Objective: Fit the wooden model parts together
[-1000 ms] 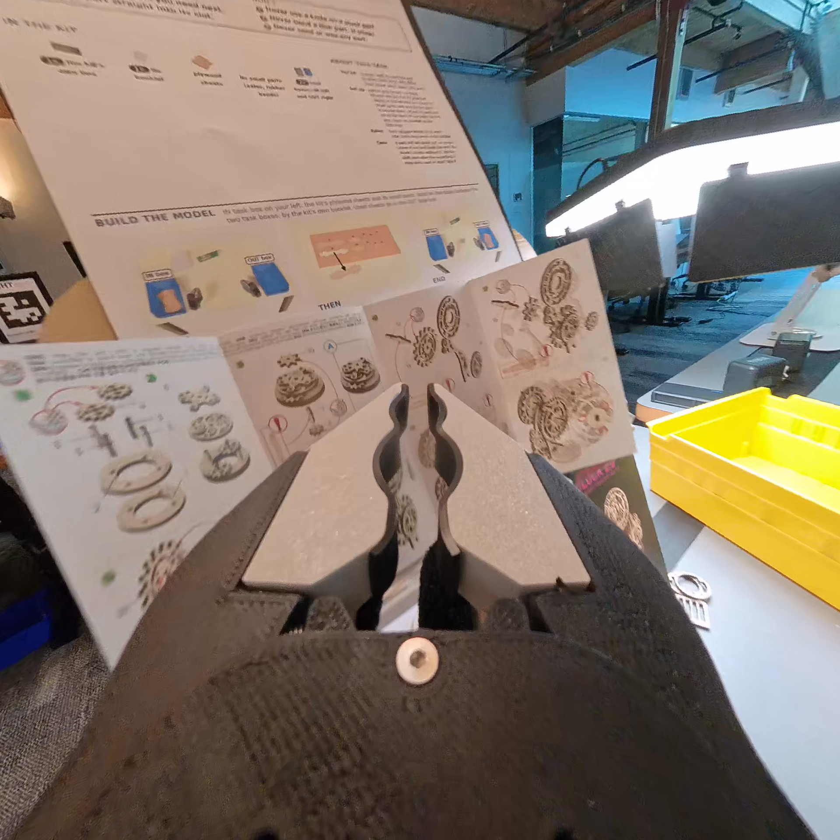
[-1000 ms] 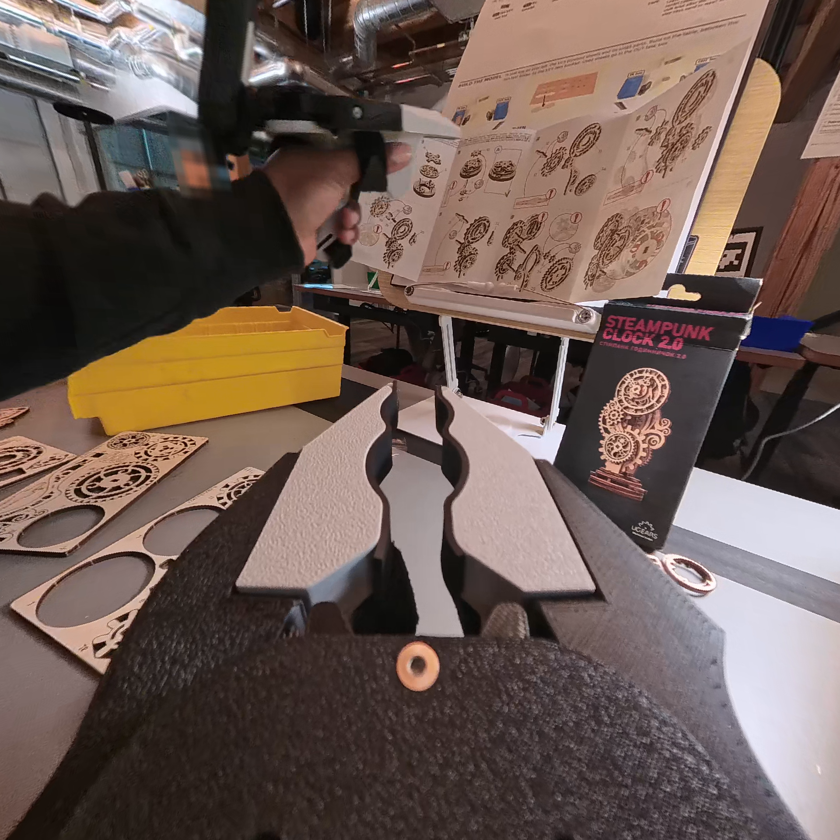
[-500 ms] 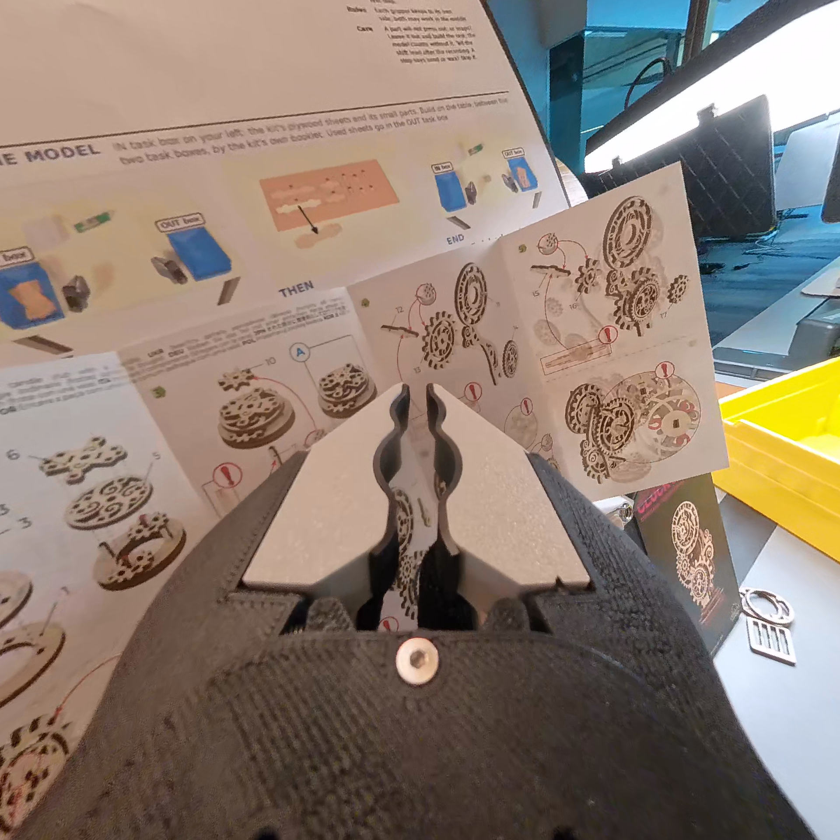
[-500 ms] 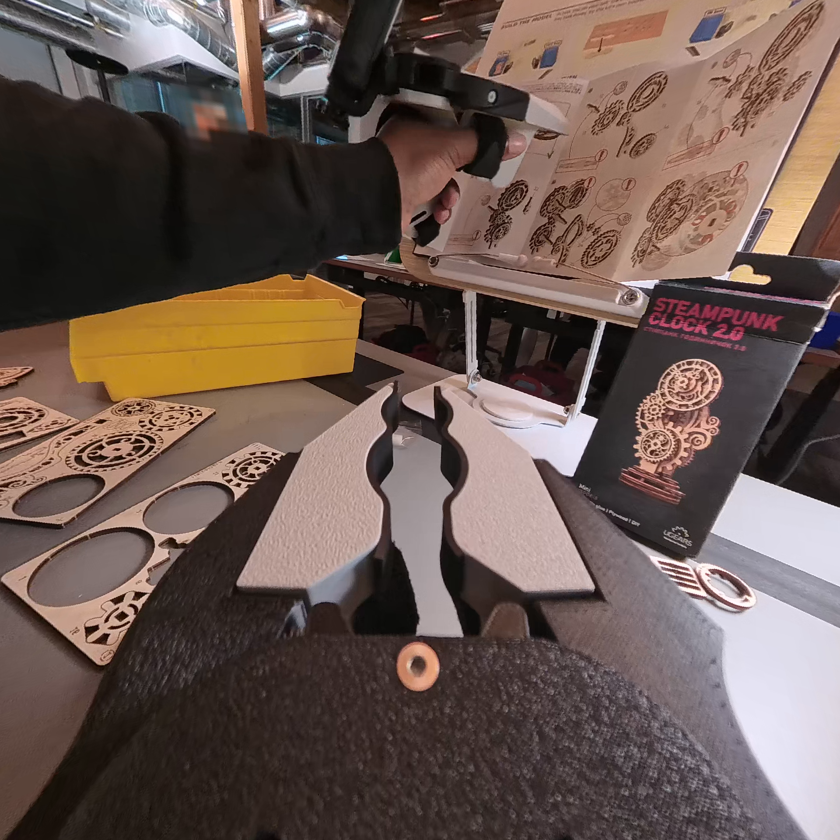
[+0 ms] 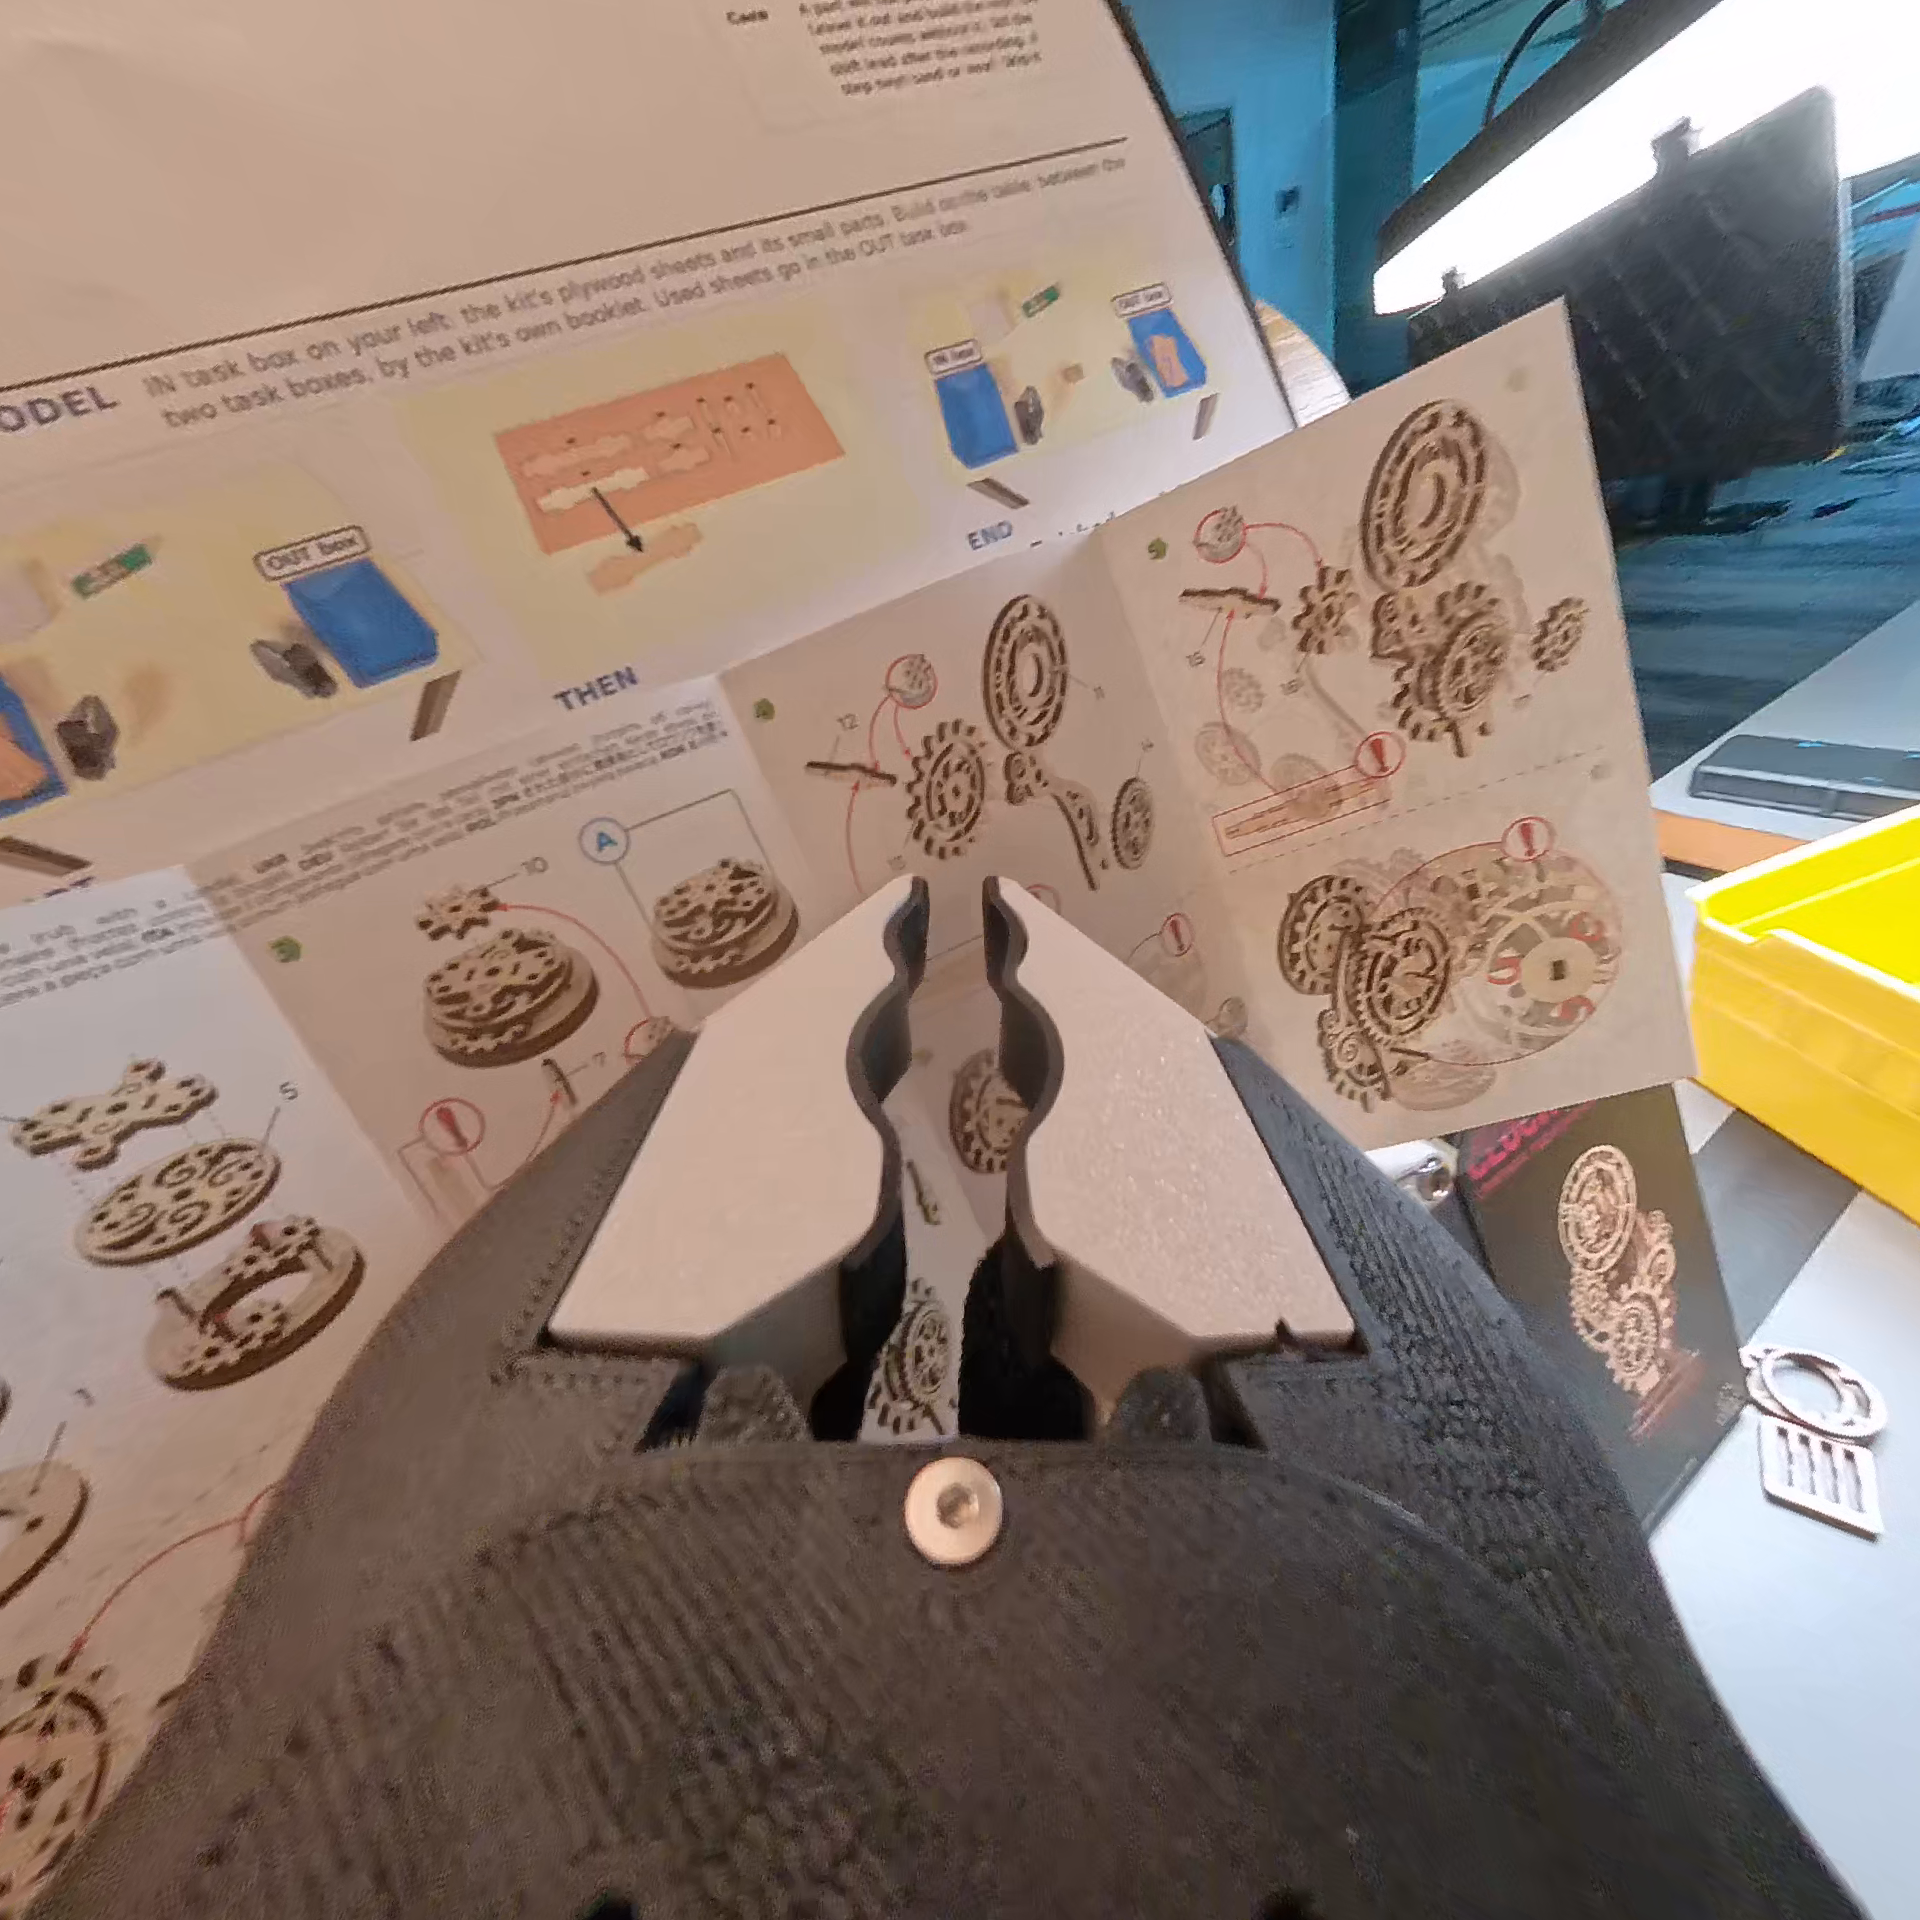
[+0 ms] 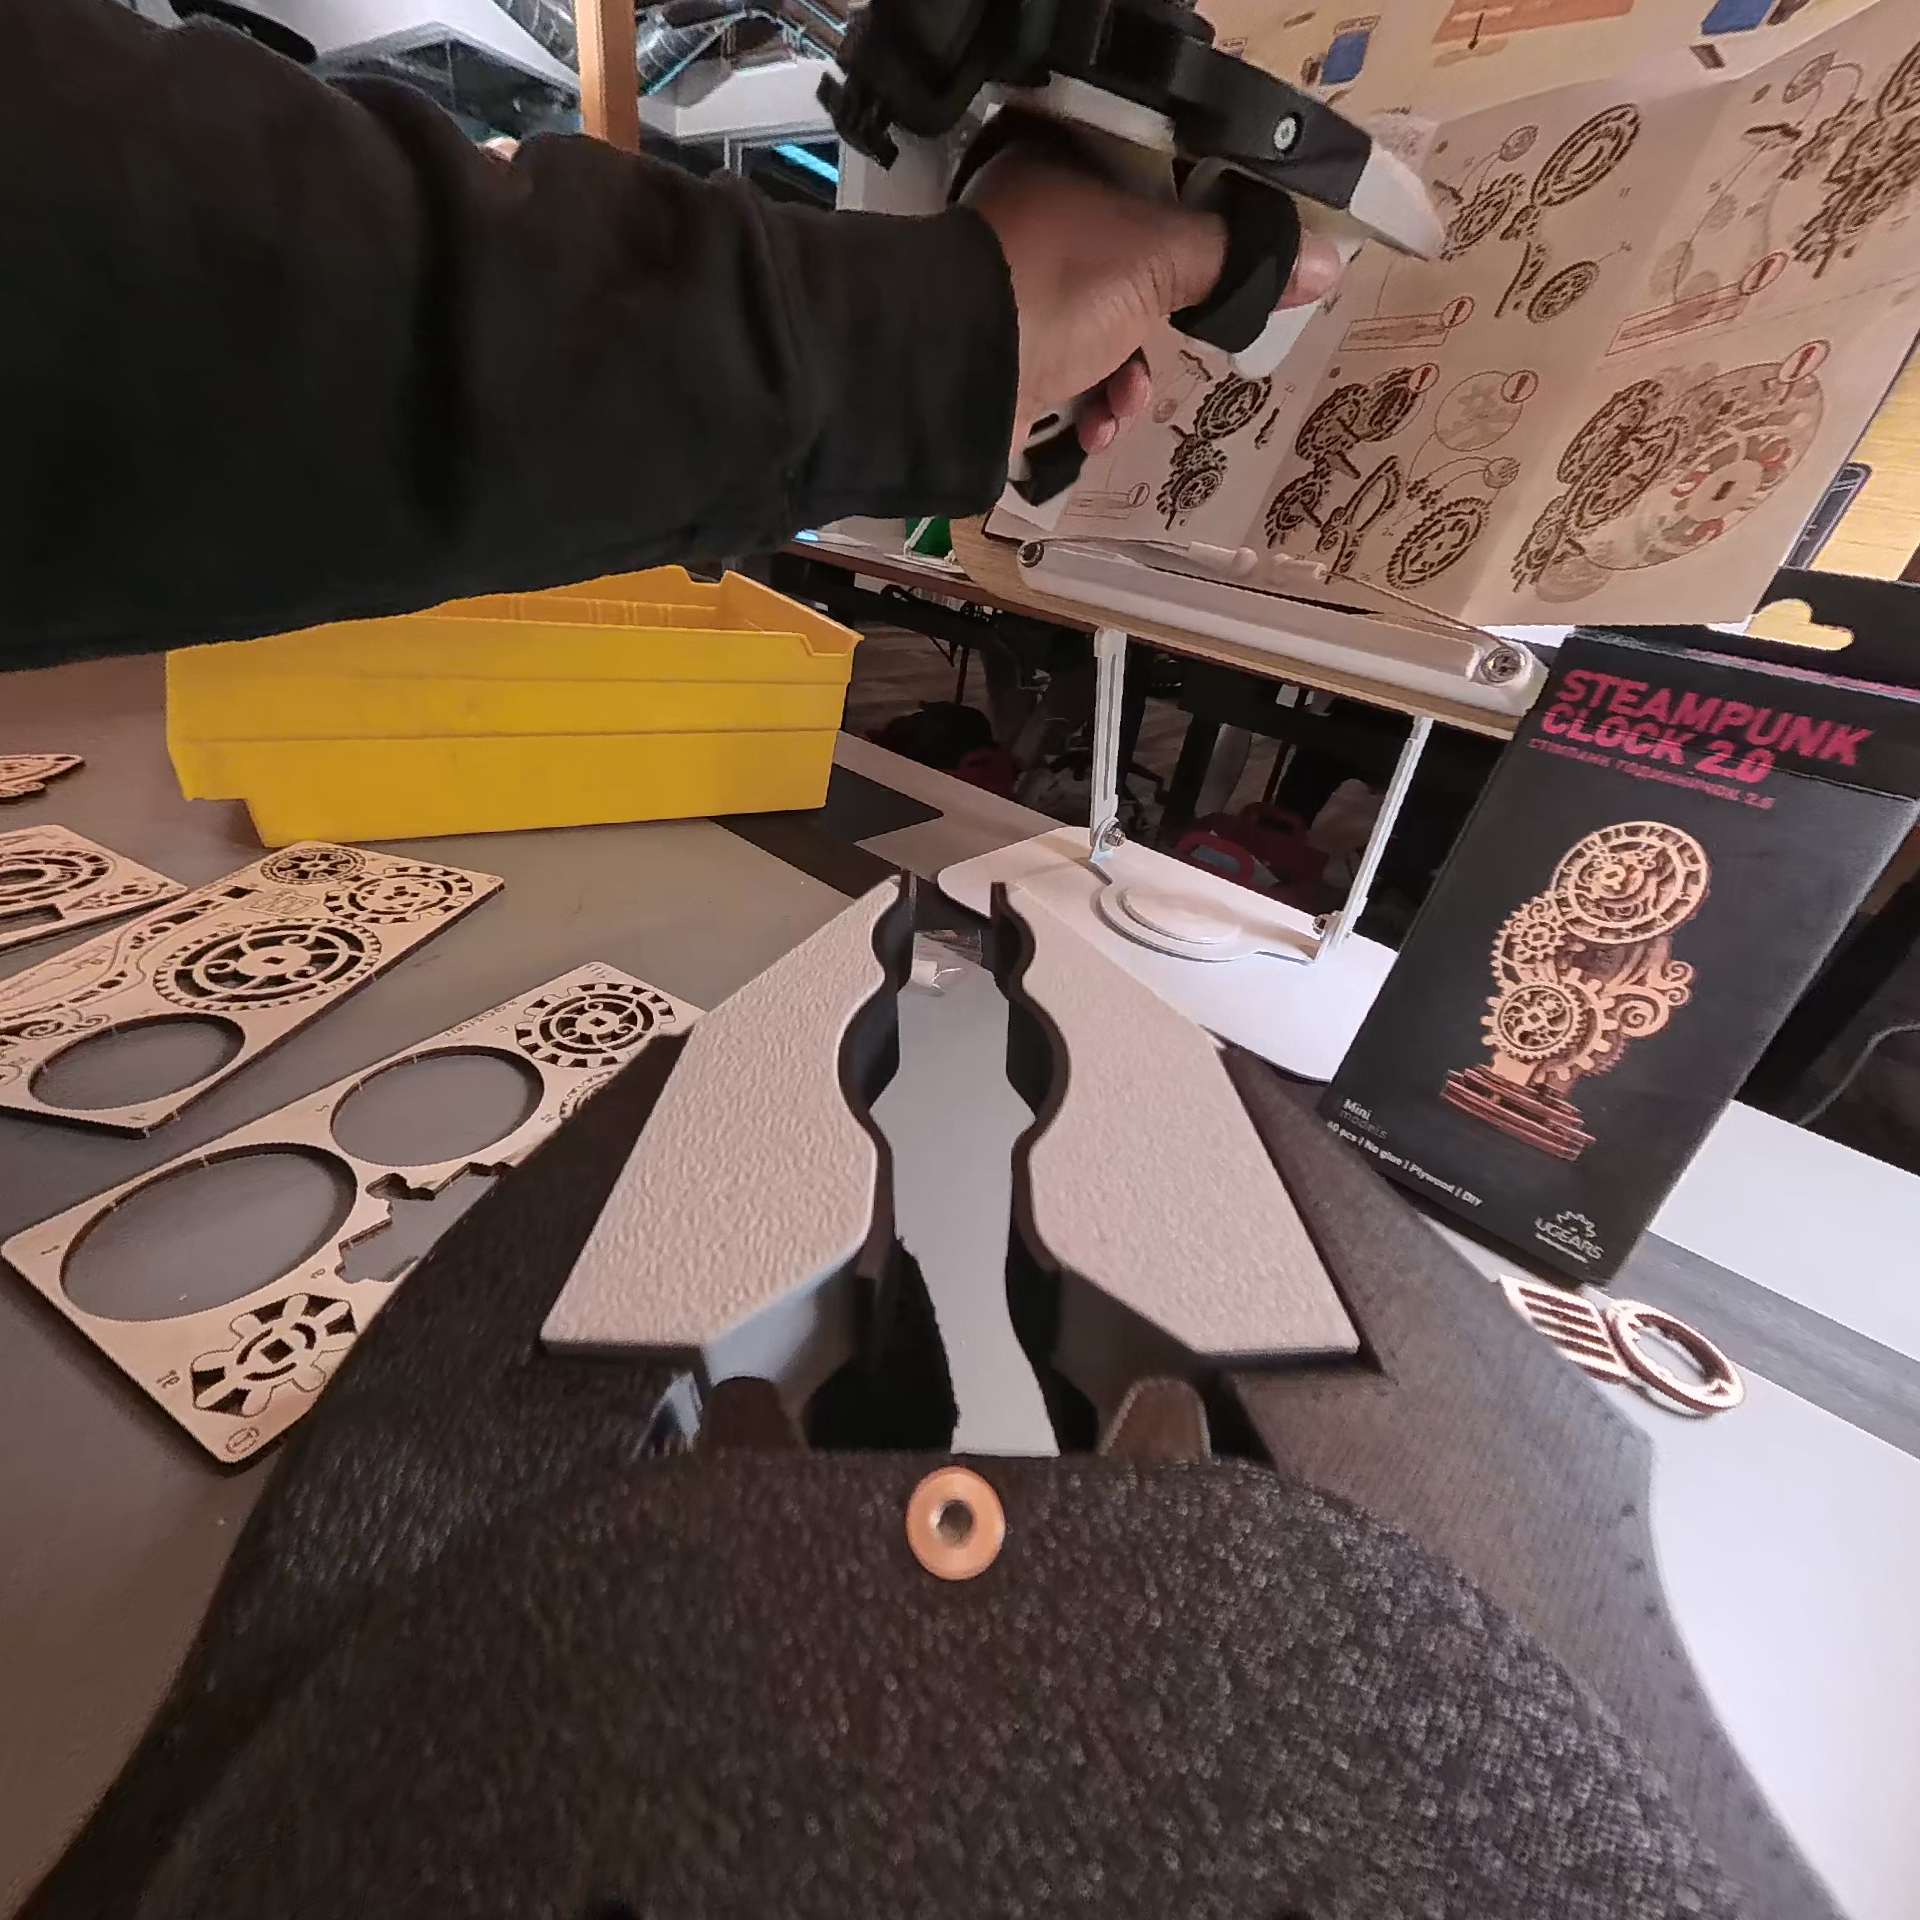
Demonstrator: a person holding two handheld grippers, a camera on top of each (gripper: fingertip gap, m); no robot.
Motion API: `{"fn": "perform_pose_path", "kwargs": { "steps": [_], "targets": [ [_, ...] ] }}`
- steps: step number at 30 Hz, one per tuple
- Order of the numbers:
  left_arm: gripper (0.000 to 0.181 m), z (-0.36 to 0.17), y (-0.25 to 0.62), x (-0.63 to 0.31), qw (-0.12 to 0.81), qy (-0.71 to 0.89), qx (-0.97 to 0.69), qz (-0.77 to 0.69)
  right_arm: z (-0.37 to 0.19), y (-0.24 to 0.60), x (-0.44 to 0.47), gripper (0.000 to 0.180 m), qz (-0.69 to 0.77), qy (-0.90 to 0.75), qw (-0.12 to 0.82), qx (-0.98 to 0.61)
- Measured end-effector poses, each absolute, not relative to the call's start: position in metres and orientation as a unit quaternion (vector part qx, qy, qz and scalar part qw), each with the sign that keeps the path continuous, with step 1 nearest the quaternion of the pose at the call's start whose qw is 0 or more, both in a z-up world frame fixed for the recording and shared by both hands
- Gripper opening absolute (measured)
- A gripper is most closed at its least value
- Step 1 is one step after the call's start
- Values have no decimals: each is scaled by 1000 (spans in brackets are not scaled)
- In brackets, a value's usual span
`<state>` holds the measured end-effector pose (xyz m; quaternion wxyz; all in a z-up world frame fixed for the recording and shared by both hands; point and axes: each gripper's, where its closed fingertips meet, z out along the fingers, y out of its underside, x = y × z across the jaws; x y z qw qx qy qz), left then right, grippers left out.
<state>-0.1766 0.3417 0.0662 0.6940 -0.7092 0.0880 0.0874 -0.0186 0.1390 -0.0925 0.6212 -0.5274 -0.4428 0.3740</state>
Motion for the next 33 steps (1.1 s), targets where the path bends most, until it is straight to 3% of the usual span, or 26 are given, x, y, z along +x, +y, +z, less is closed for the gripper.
{"fn": "perform_pose_path", "kwargs": {
  "steps": [14,23,33],
  "targets": [
    [0,59,323,-201,677,90,-720,126,-104,138,-24,9,365,-457,608,-537],
    [1,35,316,-184,672,116,-723,111,-105,138,-23,9,370,-458,601,-540],
    [3,43,308,-181,680,131,-711,118,-107,139,-24,8,375,-456,595,-546]
  ]
}}
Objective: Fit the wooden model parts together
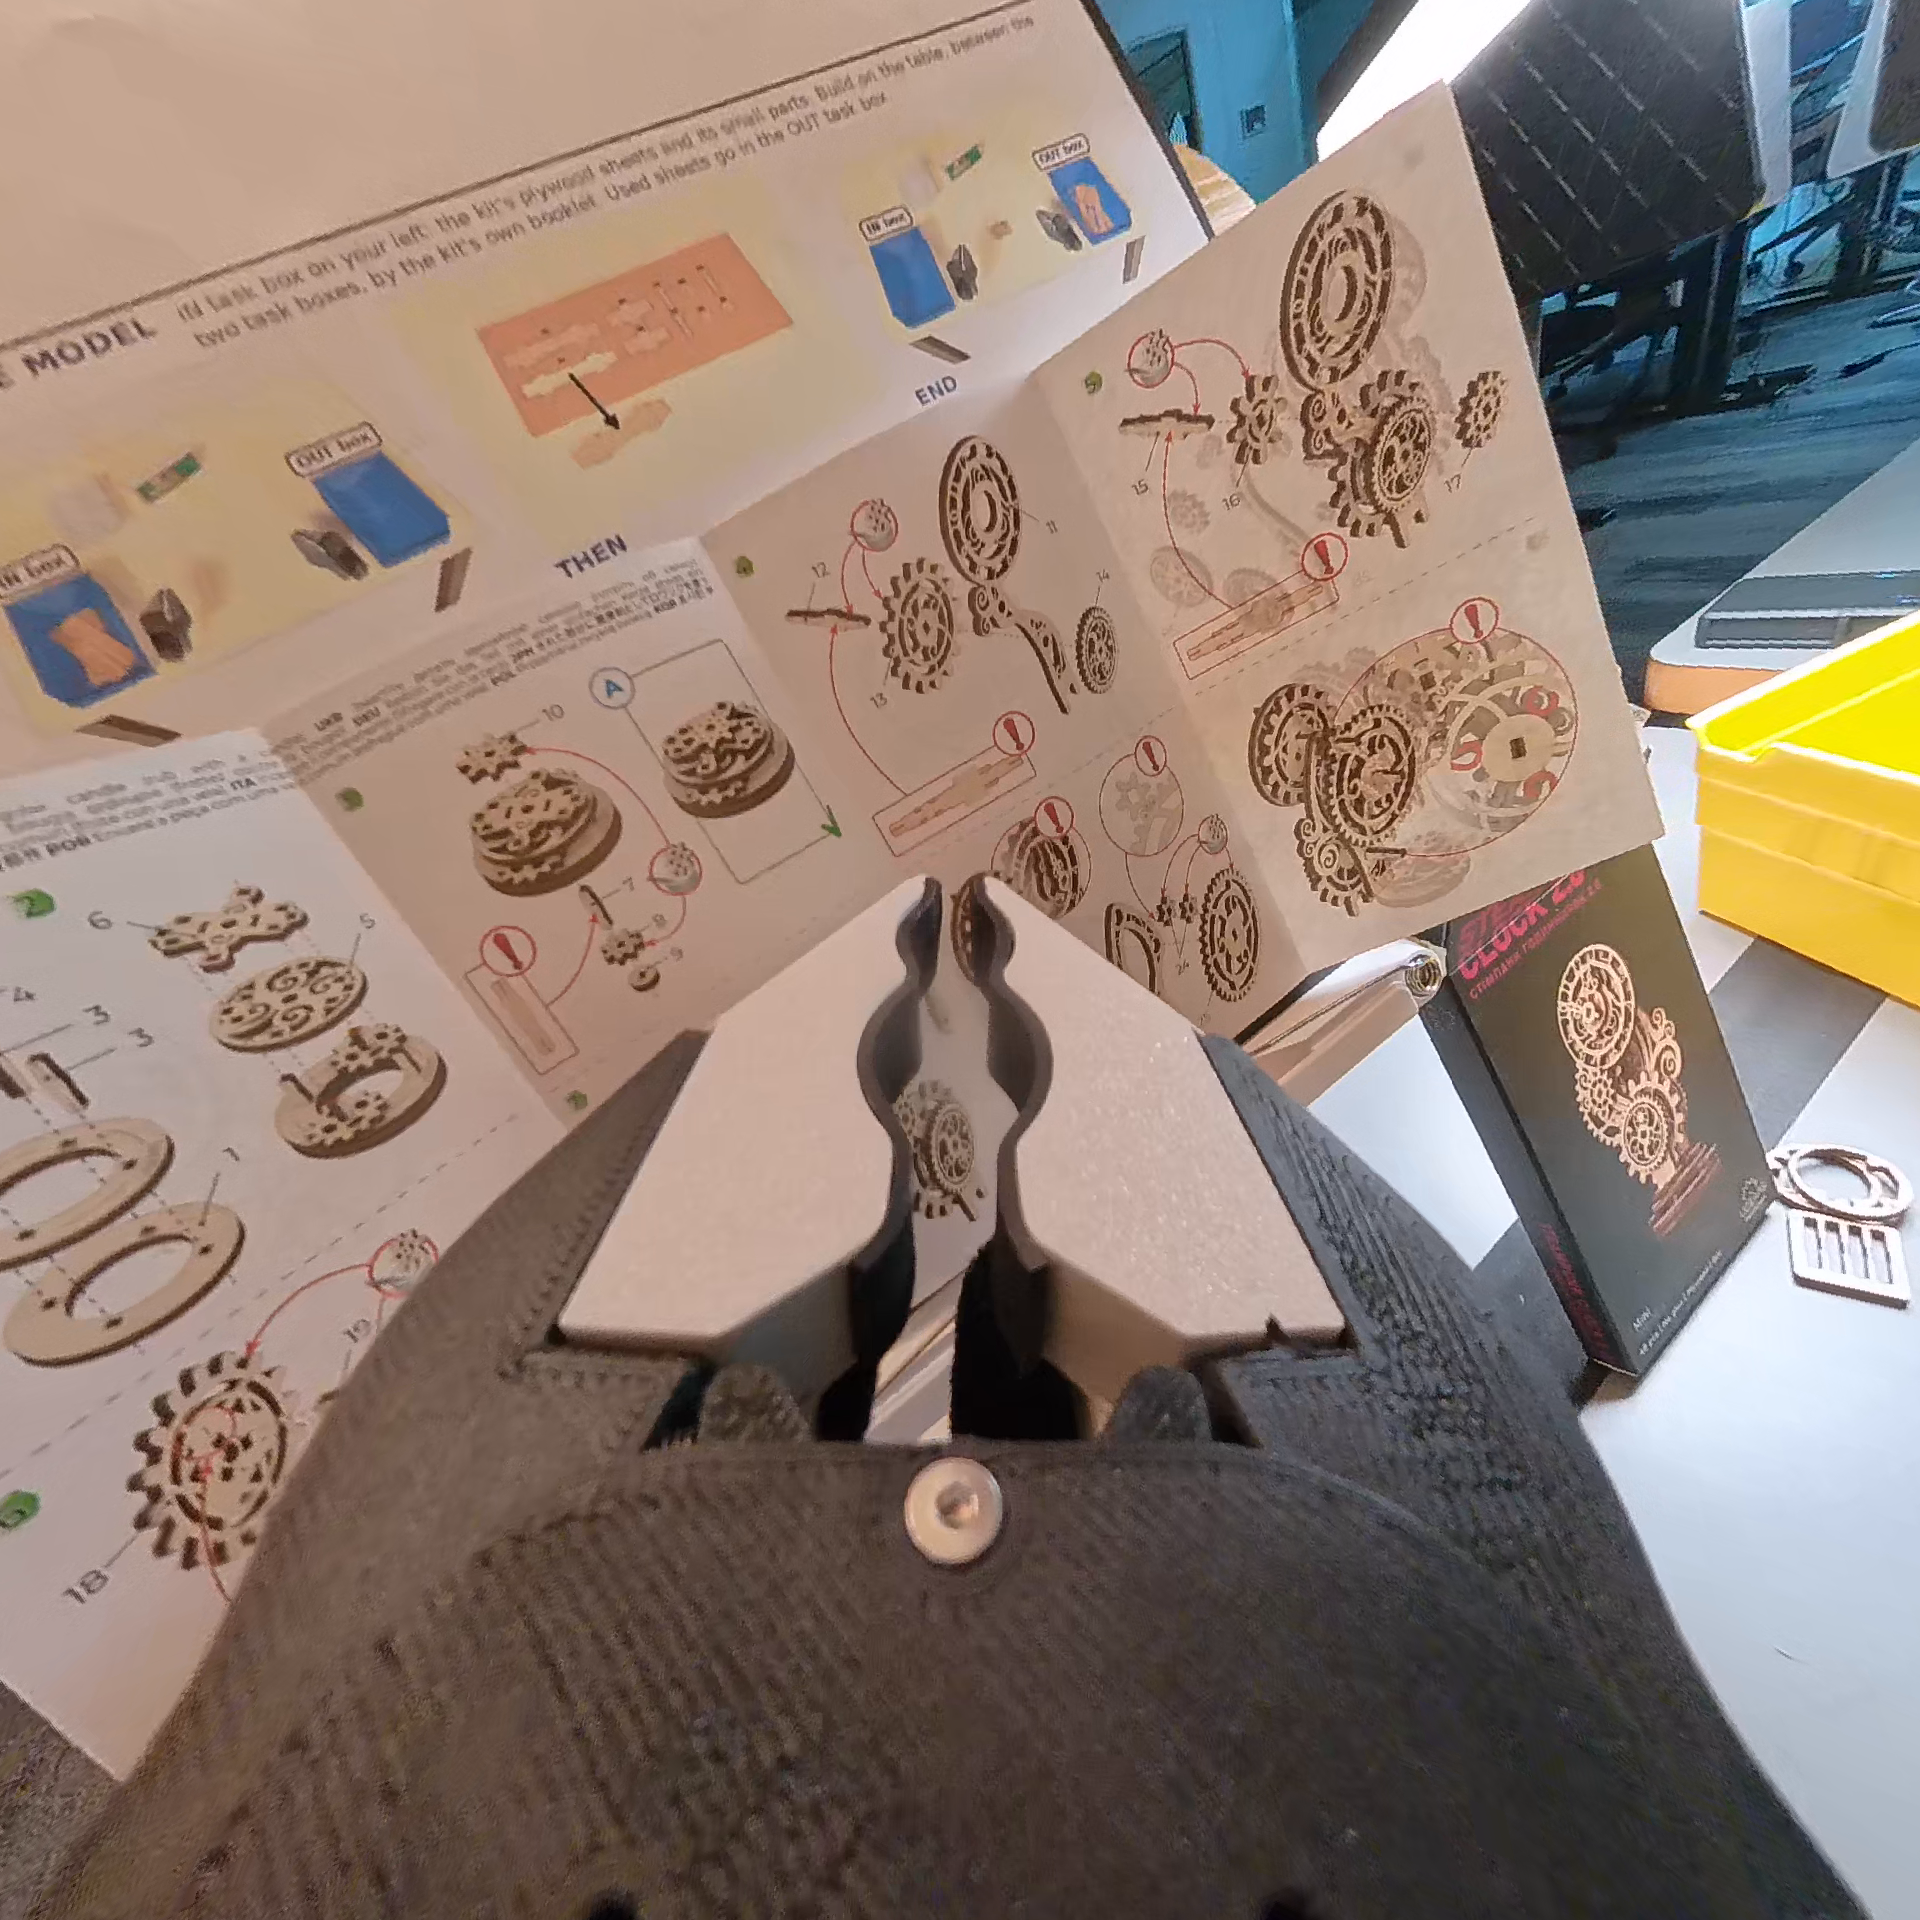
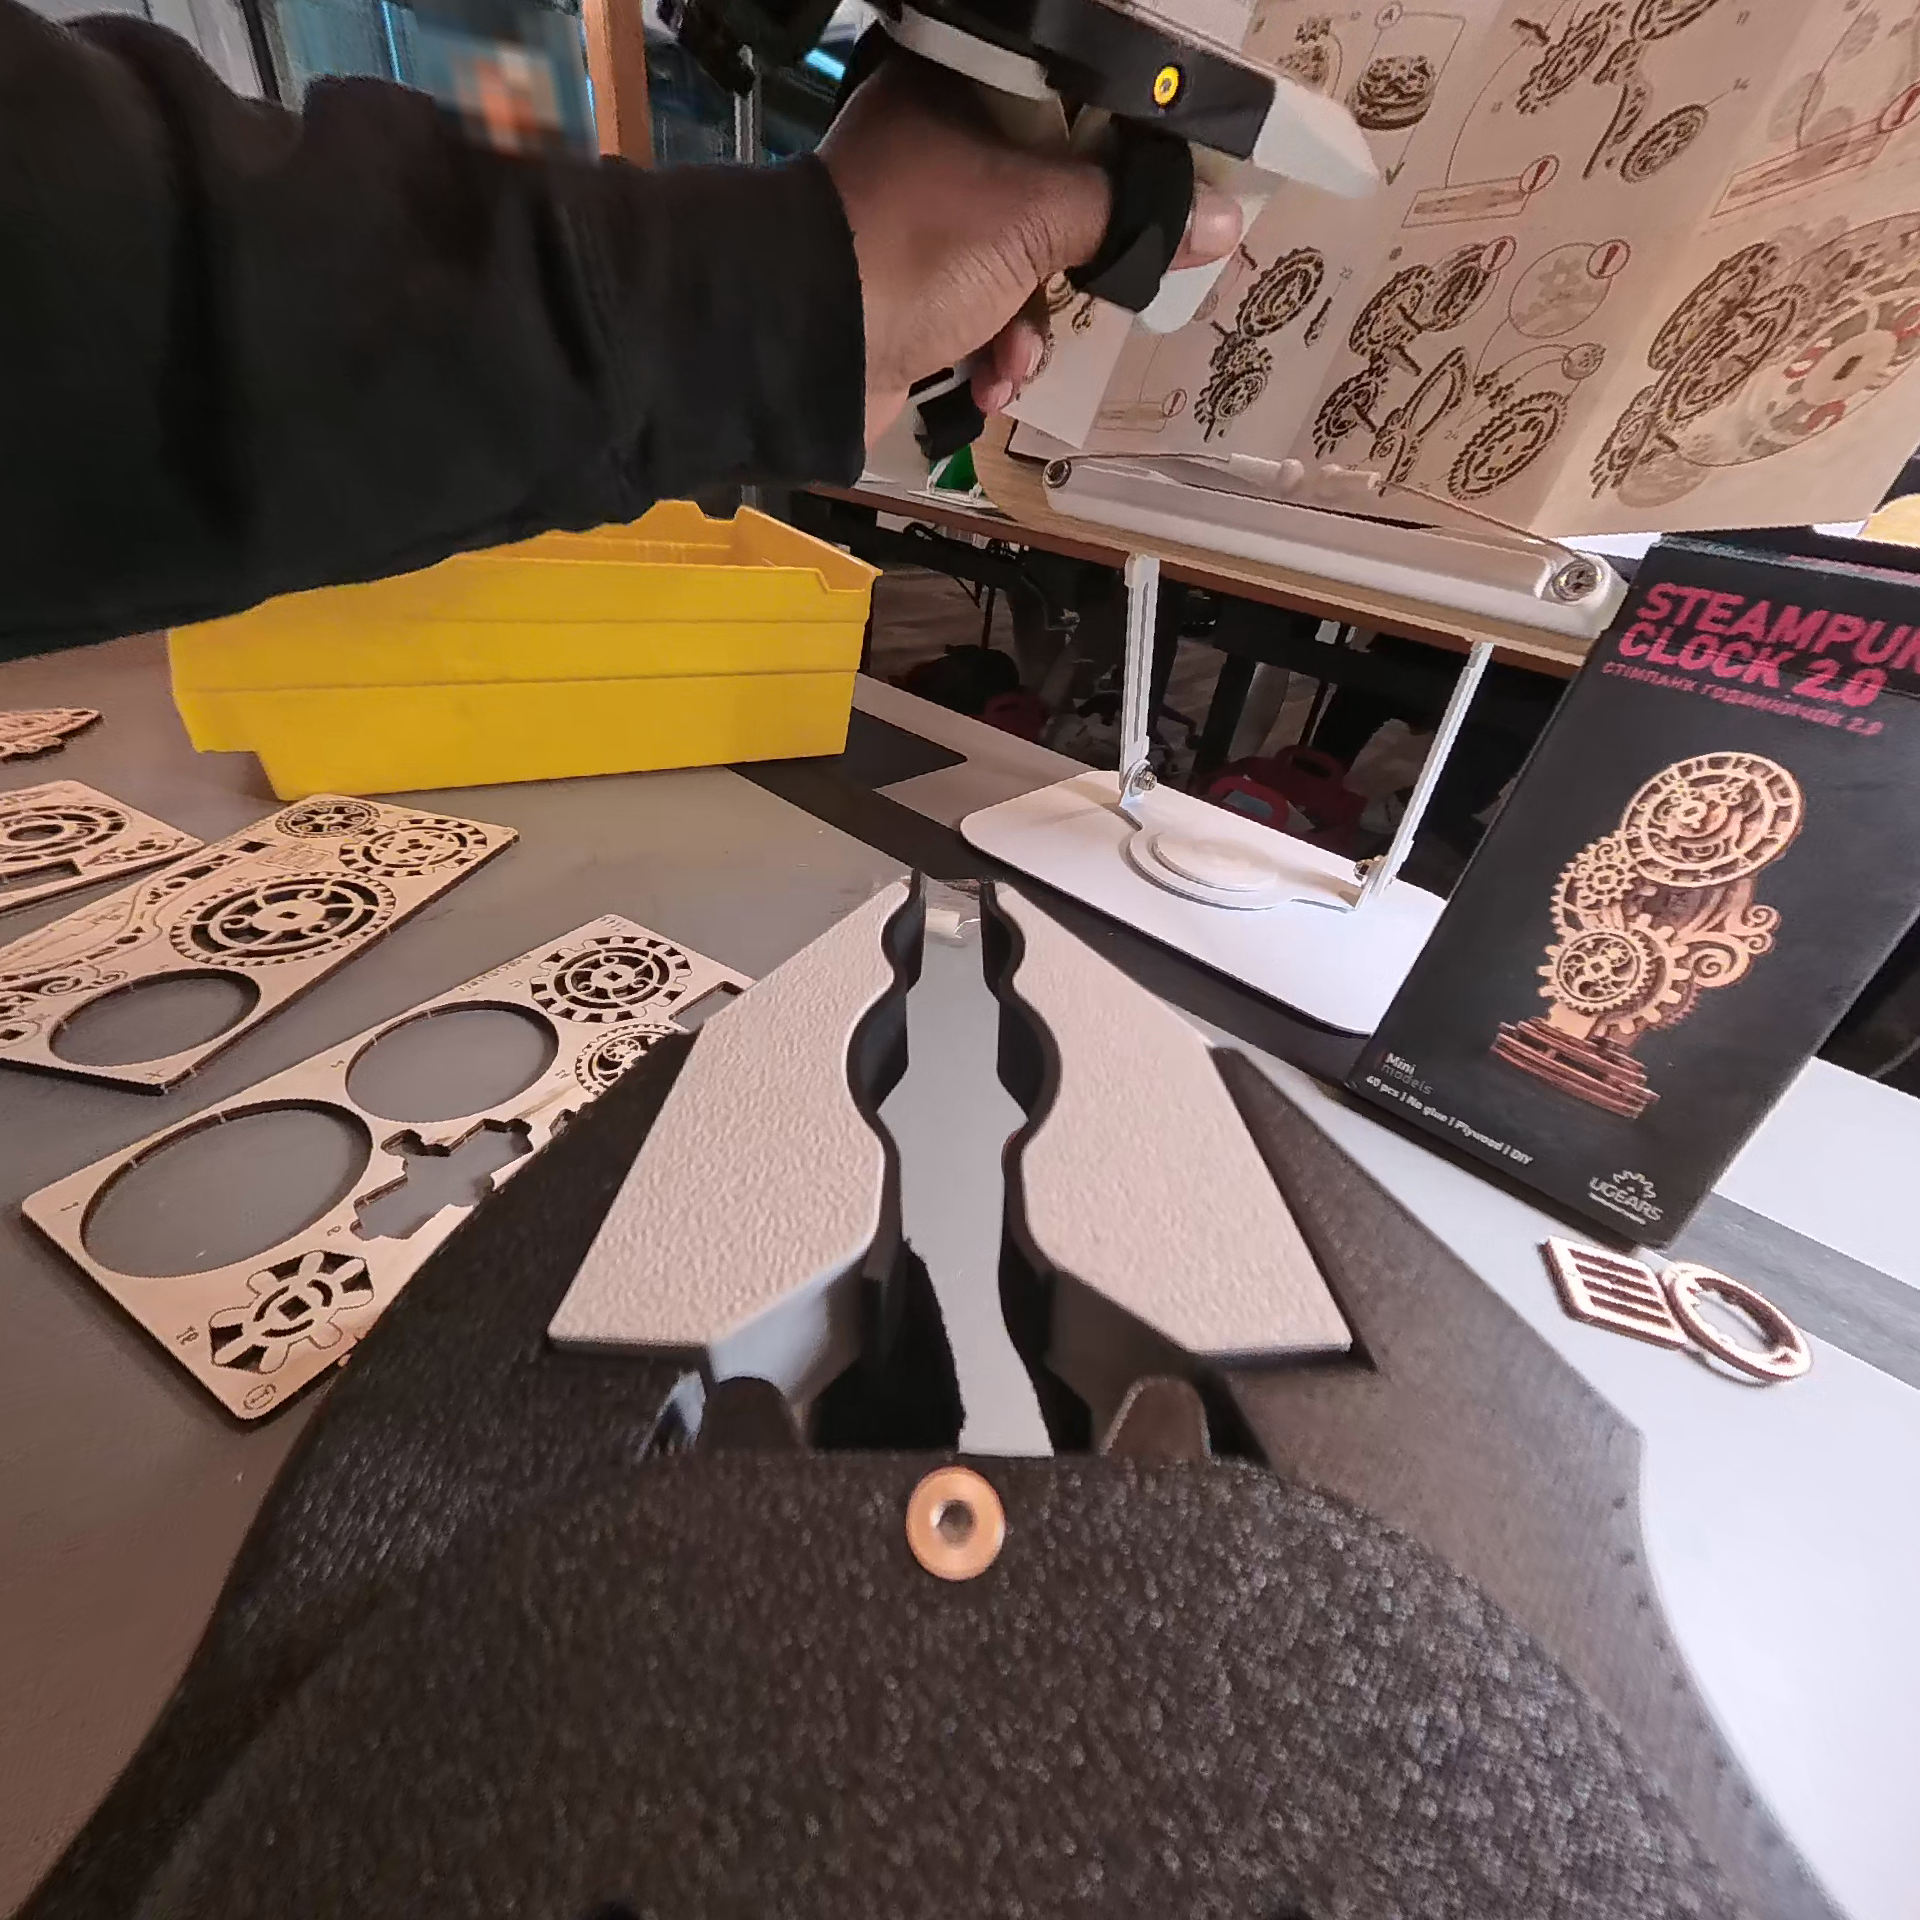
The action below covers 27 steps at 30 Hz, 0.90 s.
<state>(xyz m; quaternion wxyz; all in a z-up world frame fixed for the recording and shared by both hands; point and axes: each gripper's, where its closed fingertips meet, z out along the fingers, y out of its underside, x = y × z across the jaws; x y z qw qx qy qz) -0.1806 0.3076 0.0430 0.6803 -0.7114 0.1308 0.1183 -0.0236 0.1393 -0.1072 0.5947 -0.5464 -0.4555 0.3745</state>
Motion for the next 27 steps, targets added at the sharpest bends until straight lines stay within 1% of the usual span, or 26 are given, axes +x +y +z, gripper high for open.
{"fn": "perform_pose_path", "kwargs": {
  "steps": [10,27],
  "targets": [
    [3,68,318,-169,690,136,-702,115,-109,143,-21,8,376,-452,592,-551],
    [1,66,316,-172,674,156,-712,122,-111,142,-20,8,377,-452,591,-552]
  ]
}}
